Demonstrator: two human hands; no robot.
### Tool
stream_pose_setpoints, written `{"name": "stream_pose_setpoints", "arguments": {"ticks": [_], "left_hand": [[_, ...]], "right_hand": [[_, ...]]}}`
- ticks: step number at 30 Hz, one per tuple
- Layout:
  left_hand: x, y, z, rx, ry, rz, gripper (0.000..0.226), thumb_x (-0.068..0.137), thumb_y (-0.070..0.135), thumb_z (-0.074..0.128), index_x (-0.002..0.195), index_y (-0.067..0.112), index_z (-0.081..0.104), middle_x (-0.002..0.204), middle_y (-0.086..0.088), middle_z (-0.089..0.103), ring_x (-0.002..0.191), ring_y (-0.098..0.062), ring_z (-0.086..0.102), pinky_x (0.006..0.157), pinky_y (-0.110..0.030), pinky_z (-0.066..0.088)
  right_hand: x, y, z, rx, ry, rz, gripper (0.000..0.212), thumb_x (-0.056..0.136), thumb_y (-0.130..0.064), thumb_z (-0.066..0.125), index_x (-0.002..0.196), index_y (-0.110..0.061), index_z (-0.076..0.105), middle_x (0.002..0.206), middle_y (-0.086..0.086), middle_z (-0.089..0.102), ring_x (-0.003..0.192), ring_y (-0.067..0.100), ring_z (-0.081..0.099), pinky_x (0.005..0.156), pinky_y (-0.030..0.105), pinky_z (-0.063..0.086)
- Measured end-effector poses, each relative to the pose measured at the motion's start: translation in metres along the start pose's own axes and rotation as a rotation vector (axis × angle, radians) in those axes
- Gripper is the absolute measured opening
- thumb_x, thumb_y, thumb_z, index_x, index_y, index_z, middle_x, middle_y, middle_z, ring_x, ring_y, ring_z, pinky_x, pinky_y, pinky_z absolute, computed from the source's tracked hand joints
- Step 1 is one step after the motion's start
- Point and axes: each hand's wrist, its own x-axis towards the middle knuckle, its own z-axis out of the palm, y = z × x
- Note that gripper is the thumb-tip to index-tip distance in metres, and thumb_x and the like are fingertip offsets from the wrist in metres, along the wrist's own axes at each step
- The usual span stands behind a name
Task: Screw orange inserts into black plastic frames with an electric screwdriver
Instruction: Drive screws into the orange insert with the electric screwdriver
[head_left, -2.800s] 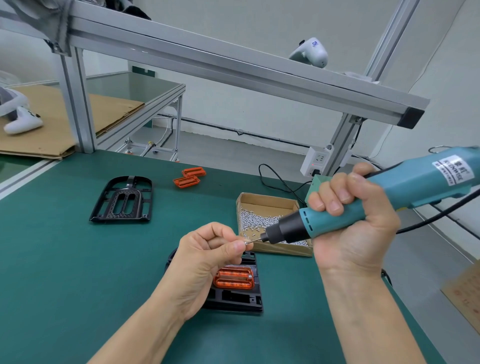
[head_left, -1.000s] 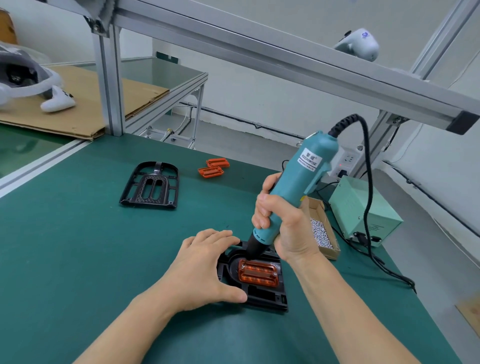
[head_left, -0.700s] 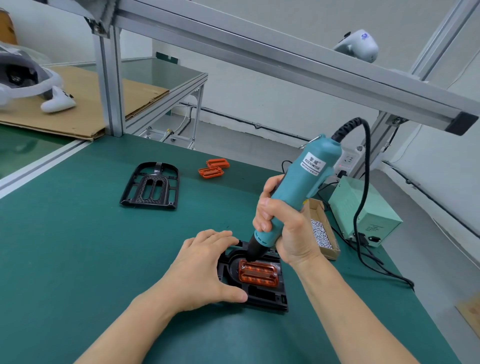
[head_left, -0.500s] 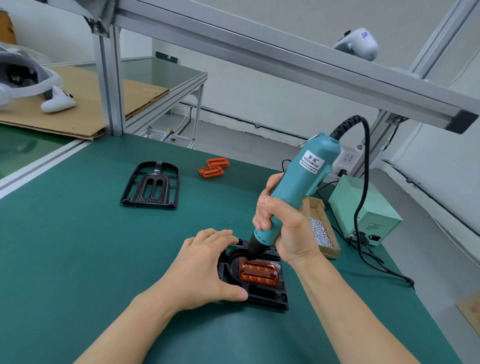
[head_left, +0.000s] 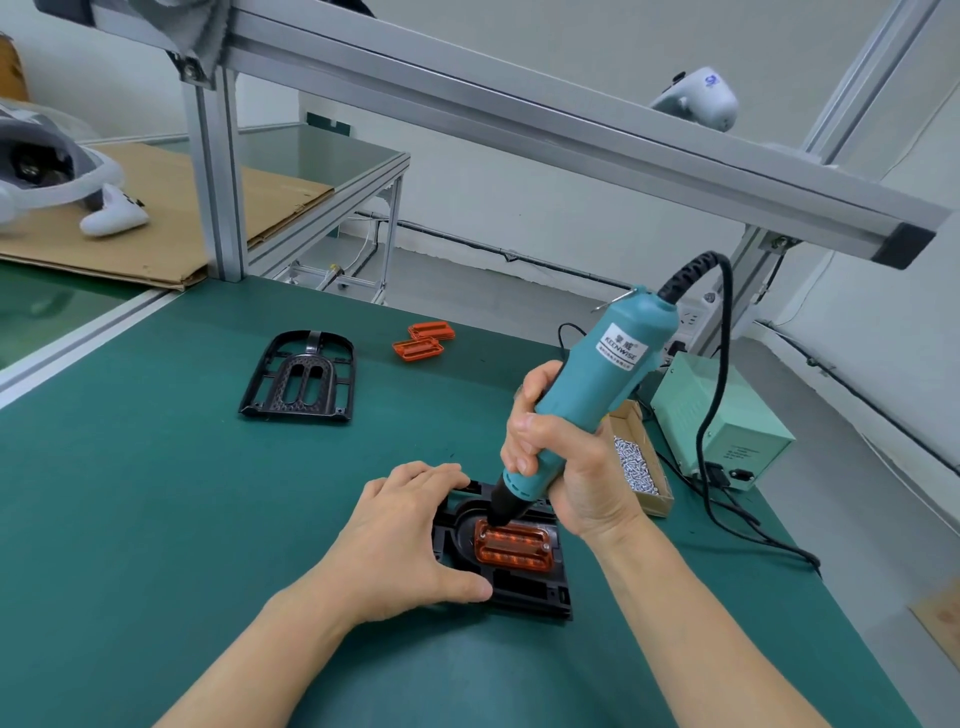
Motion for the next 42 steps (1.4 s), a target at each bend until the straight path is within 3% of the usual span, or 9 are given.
{"name": "stream_pose_setpoints", "arguments": {"ticks": [4, 8, 16, 22, 24, 30, 34, 38, 42], "left_hand": [[-0.001, -0.001, 0.001, -0.019, -0.026, -0.069, 0.103, 0.049, 0.068, 0.071, 0.139, 0.044, 0.027, 0.129, 0.020, 0.026, 0.110, -0.007, 0.019, 0.098, -0.021, 0.025], [-0.001, -0.002, 0.000, -0.016, -0.038, -0.083, 0.104, 0.045, 0.072, 0.066, 0.138, 0.045, 0.027, 0.128, 0.020, 0.027, 0.110, -0.008, 0.021, 0.096, -0.022, 0.027], [-0.001, -0.003, -0.001, -0.017, -0.055, -0.102, 0.109, 0.042, 0.075, 0.063, 0.140, 0.045, 0.026, 0.137, 0.018, 0.030, 0.122, -0.013, 0.023, 0.105, -0.029, 0.030], [-0.001, -0.002, -0.001, -0.008, -0.055, -0.109, 0.108, 0.042, 0.075, 0.063, 0.140, 0.046, 0.025, 0.138, 0.017, 0.030, 0.125, -0.015, 0.022, 0.106, -0.030, 0.029], [0.000, -0.002, -0.001, -0.005, -0.055, -0.111, 0.108, 0.042, 0.075, 0.063, 0.140, 0.046, 0.026, 0.138, 0.017, 0.030, 0.126, -0.016, 0.023, 0.106, -0.031, 0.030], [-0.001, 0.000, -0.002, 0.006, -0.045, -0.105, 0.108, 0.041, 0.075, 0.061, 0.139, 0.045, 0.028, 0.138, 0.016, 0.032, 0.126, -0.017, 0.024, 0.107, -0.032, 0.029], [-0.001, 0.000, -0.003, -0.001, -0.047, -0.109, 0.106, 0.044, 0.073, 0.065, 0.139, 0.045, 0.028, 0.139, 0.015, 0.031, 0.127, -0.018, 0.023, 0.107, -0.034, 0.030], [-0.002, 0.000, -0.002, 0.010, -0.048, -0.110, 0.102, 0.050, 0.069, 0.070, 0.139, 0.044, 0.027, 0.141, 0.014, 0.031, 0.130, -0.020, 0.022, 0.108, -0.034, 0.027], [-0.002, -0.001, -0.002, 0.018, -0.040, -0.111, 0.101, 0.051, 0.068, 0.072, 0.139, 0.044, 0.028, 0.142, 0.013, 0.031, 0.131, -0.020, 0.021, 0.109, -0.035, 0.026]], "right_hand": [[-0.003, -0.001, -0.003, 0.056, 0.127, -0.007, 0.022, 0.067, -0.011, 0.067, 0.083, -0.020, 0.055, 0.056, 0.000, 0.043, 0.042, 0.014, 0.039, 0.051, 0.026, 0.042], [-0.005, -0.012, -0.018, 0.171, 0.327, -0.045, 0.021, 0.075, -0.004, 0.062, 0.083, -0.020, 0.052, 0.057, -0.003, 0.043, 0.045, 0.011, 0.041, 0.049, 0.024, 0.043], [-0.027, -0.057, -0.077, 0.055, 0.691, -0.125, 0.022, 0.084, -0.015, 0.068, 0.075, -0.022, 0.050, 0.055, -0.005, 0.047, 0.044, 0.009, 0.043, 0.047, 0.020, 0.042], [-0.059, -0.080, -0.124, -0.211, 0.972, 0.185, 0.038, 0.083, -0.055, 0.065, 0.085, -0.020, 0.050, 0.063, -0.002, 0.052, 0.048, 0.011, 0.049, 0.051, 0.027, 0.045], [-0.069, -0.080, -0.136, -0.345, 0.975, 0.335, 0.043, 0.085, -0.060, 0.058, 0.091, -0.019, 0.050, 0.072, 0.001, 0.053, 0.054, 0.015, 0.051, 0.056, 0.032, 0.047], [-0.092, -0.064, -0.156, -0.683, 0.808, 0.689, 0.046, 0.093, -0.049, 0.055, 0.105, -0.006, 0.046, 0.082, 0.010, 0.052, 0.063, 0.021, 0.052, 0.058, 0.035, 0.050], [-0.096, -0.046, -0.160, -1.052, 0.678, 0.859, 0.051, 0.095, -0.051, 0.050, 0.111, -0.004, 0.042, 0.090, 0.013, 0.056, 0.075, 0.027, 0.058, 0.072, 0.042, 0.053], [-0.088, -0.033, -0.160, -1.379, 0.556, 0.954, 0.054, 0.097, -0.056, 0.043, 0.113, -0.004, 0.040, 0.081, 0.004, 0.051, 0.075, 0.024, 0.055, 0.057, 0.034, 0.037], [-0.081, -0.023, -0.162, -1.624, 0.553, 0.964, 0.058, 0.094, -0.061, 0.045, 0.115, -0.007, 0.039, 0.097, 0.007, 0.054, 0.086, 0.027, 0.054, 0.066, 0.033, 0.040]]}}
